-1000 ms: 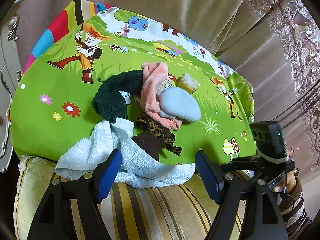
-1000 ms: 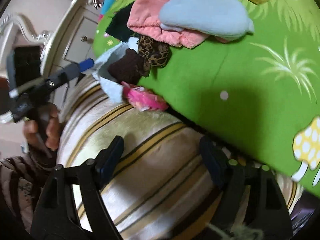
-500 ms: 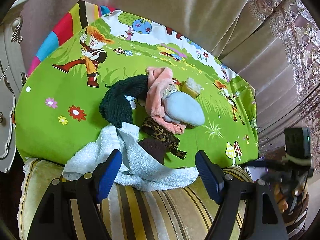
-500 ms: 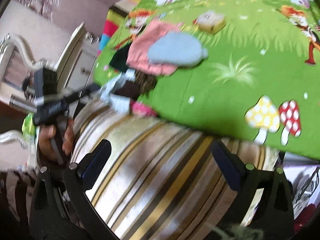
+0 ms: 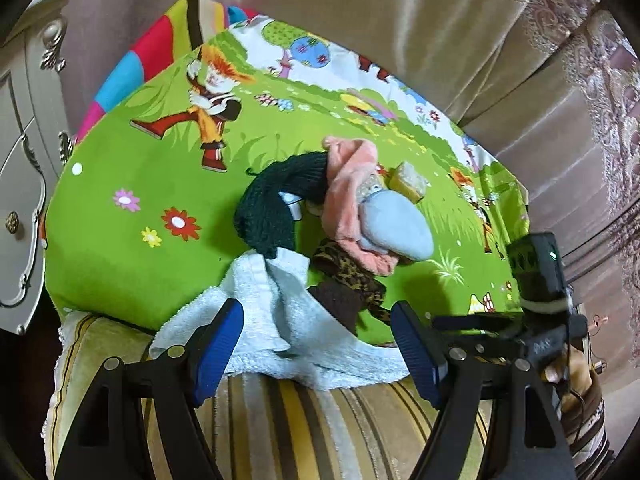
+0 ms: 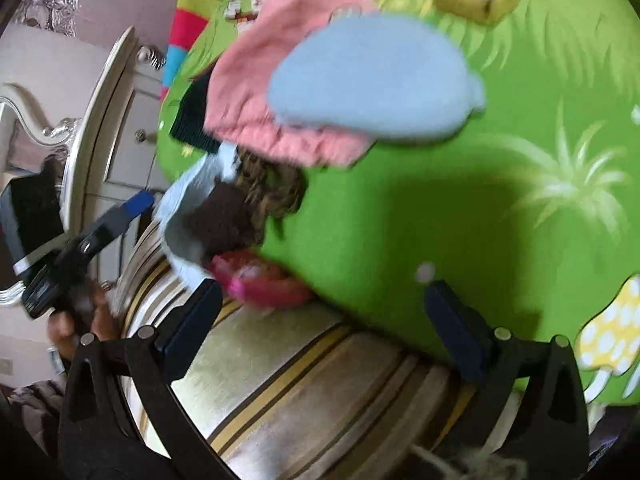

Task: Organize soft objects
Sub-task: 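Grasp the white towel with the left tool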

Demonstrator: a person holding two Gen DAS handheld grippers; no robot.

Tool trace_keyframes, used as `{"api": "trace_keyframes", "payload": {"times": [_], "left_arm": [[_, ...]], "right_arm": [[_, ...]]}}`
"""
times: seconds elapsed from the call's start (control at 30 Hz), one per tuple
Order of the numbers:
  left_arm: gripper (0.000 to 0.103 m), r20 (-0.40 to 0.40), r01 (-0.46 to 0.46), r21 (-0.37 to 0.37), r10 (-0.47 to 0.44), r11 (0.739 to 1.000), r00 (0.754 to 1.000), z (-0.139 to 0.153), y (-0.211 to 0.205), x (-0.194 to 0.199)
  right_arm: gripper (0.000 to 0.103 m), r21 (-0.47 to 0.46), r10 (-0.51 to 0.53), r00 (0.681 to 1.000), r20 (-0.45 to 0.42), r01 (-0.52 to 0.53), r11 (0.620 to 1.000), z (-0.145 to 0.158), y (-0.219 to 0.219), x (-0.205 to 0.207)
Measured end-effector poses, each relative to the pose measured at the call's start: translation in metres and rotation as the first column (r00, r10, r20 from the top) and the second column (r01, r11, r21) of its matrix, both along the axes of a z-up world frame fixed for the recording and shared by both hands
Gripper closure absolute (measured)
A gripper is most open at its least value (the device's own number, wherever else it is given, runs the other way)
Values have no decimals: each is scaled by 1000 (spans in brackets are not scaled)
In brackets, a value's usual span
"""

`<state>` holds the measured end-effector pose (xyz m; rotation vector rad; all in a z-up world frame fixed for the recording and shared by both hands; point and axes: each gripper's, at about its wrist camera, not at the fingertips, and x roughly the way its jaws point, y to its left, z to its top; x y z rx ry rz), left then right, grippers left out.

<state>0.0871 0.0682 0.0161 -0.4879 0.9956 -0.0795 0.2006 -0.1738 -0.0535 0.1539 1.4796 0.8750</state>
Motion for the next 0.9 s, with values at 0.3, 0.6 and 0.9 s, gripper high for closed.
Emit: {"api": "trace_keyframes", "payload": {"times": [0.3,0.6,0.9], "left_arm": [[26,-157,-3,-25,-1,1000,988,-28,4,21],[72,-215,15,2,-15,1000,976,-37,2,26],[85,-29,12,-83,-15,996,999,9,13,-15]], "right_arm": [[0,-23,88,995,38,-88,996,23,-6,-43],[0,-118,80,960,267,-50,992,76,-57,-89],[0,-114,-15,918,397,65,991,102,-85,-78]]}}
